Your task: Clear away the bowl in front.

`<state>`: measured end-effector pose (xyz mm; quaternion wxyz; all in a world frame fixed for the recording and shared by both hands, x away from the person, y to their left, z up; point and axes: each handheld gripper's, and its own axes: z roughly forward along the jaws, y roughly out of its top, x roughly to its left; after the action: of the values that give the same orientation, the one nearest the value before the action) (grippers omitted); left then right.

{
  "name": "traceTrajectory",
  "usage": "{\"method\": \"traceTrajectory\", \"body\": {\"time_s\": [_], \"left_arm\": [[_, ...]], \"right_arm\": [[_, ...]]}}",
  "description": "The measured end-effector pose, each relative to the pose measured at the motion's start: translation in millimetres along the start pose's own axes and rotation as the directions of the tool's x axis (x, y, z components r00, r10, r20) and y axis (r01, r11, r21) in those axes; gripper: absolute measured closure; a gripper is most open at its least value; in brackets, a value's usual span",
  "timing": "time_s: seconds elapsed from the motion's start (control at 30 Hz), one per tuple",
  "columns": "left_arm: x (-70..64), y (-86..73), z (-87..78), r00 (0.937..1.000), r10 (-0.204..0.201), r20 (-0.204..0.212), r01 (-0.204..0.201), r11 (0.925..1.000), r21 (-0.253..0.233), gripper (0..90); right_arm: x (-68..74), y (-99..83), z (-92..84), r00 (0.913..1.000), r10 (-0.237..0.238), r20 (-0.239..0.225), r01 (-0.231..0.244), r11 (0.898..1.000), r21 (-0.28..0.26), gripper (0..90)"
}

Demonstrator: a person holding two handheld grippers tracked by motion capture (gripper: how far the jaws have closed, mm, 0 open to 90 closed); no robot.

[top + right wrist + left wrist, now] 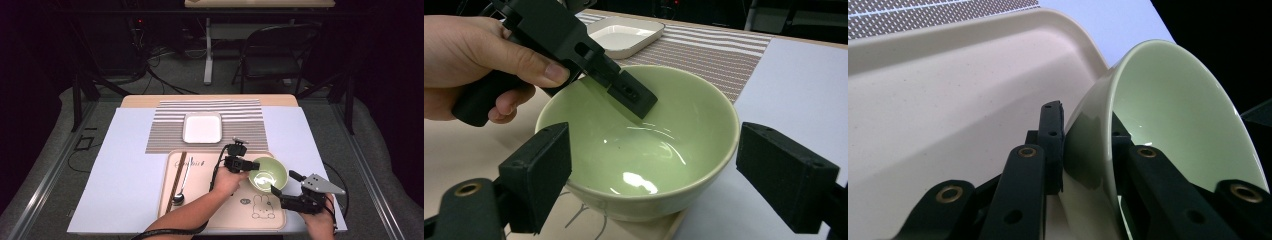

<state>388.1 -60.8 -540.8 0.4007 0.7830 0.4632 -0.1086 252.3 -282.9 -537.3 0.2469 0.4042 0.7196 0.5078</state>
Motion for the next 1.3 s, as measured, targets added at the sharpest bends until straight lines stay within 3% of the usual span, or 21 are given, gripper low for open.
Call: {"method": "traceTrajectory", "body": {"time_s": [0.17,0.3,0.6,0.9,1.0,1.07,1.2,1.23,1.3], "left_arm": [[1.5,0.0,-0.2,0.9999,-0.011,0.011,0.011,0.9999,0.002,76.4],[5.0,-0.1,-0.6,0.9979,-0.039,0.052,0.039,0.9992,-0.004,70.8],[3.9,1.1,-8.9,0.9968,-0.027,0.075,0.028,0.9995,-0.015,58.3],[12.8,6.3,-28.9,0.9997,-0.021,0.014,0.021,0.9977,-0.065,47.5],[17.9,8.9,-38.0,0.9995,-0.030,0.012,0.031,0.9948,-0.097,41.9],[19.2,11.6,-44.7,0.9991,-0.023,-0.035,0.019,0.9934,-0.114,41.7],[23.7,16.0,-55.7,0.9976,-0.033,-0.061,0.023,0.9890,-0.146,40.8],[24.9,17.1,-58.4,0.9972,-0.028,-0.070,0.017,0.9886,-0.150,40.8],[26.6,17.5,-62.6,0.9937,0.024,-0.109,-0.043,0.9842,-0.172,40.4]], "right_arm": [[0.7,0.6,-0.6,1.0000,-0.006,0.000,0.006,1.000,-0.006,14.1],[0.6,0.6,-0.7,1.0000,-0.006,0.001,0.006,1.000,-0.005,14.1],[-0.1,0.4,-0.8,1.0000,-0.005,0.004,0.005,1.000,-0.007,14.1],[-0.4,0.5,-1.6,1.0000,0.000,0.009,0.000,1.000,-0.009,14.1],[-0.6,0.5,-1.8,1.0000,-0.001,0.009,0.001,1.000,-0.008,14.1],[-0.6,0.5,-1.9,1.0000,-0.001,0.009,0.001,1.000,-0.008,14.1],[-0.6,0.6,-2.1,1.0000,-0.002,0.010,0.002,1.000,-0.010,14.1],[-0.7,0.6,-2.2,0.9999,-0.002,0.010,0.002,1.000,-0.010,14.1],[-0.7,0.6,-2.2,0.9999,-0.001,0.010,0.001,1.000,-0.010,14.1]]}}
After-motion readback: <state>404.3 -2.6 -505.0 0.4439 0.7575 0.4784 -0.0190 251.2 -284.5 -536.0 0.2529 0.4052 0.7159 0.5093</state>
